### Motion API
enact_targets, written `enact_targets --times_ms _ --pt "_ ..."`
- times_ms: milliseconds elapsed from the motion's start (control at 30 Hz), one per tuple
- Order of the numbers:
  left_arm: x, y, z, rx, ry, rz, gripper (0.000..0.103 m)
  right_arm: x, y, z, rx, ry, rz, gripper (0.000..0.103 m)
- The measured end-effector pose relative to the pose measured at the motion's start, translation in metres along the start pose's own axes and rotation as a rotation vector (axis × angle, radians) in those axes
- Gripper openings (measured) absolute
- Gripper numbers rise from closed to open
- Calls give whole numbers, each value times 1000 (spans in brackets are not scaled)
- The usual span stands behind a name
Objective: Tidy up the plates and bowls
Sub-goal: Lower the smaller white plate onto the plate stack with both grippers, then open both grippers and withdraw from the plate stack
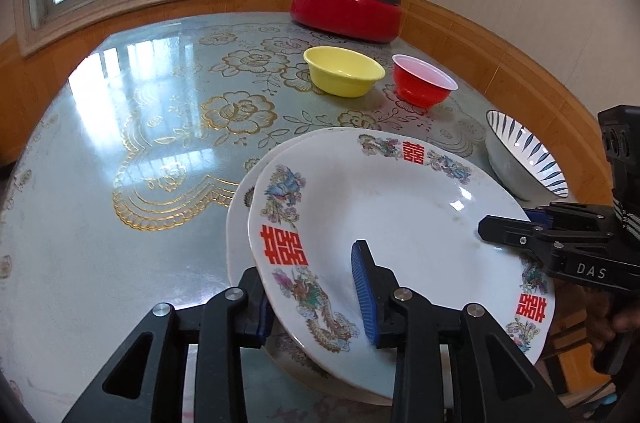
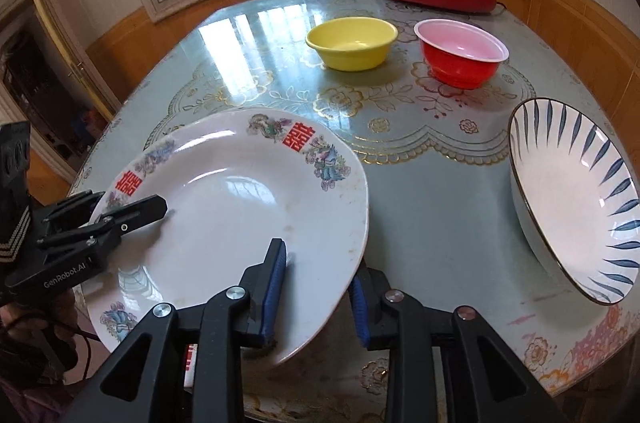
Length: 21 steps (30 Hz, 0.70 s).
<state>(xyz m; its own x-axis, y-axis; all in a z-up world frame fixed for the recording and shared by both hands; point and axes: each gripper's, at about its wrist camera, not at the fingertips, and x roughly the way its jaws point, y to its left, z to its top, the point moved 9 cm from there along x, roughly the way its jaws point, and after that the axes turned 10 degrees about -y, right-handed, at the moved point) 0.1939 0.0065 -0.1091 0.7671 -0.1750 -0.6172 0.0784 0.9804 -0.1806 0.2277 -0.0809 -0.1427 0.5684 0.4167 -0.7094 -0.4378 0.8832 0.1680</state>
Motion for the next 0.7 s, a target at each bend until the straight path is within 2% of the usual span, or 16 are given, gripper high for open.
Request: enact_targets --times_ms 133,300,400,600,667,700 --pt "0 3 1 -4 0 2 34 1 1 1 -30 -10 -8 30" --pt "-5 9 4 -2 -16 36 35 5 10 -2 -129 -39 -68 42" --pt "-7 14 7 11 -25 50 37 8 13 -3 -179 -50 -96 43" --pt "-7 18 11 30 -43 81 39 9 11 -1 -172 -45 -99 43" --pt "-7 22 9 36 -37 110 46 7 12 -1 -167 -45 -98 43" --pt "-6 25 7 16 -27 103 46 5 12 1 -160 -52 -87 43"
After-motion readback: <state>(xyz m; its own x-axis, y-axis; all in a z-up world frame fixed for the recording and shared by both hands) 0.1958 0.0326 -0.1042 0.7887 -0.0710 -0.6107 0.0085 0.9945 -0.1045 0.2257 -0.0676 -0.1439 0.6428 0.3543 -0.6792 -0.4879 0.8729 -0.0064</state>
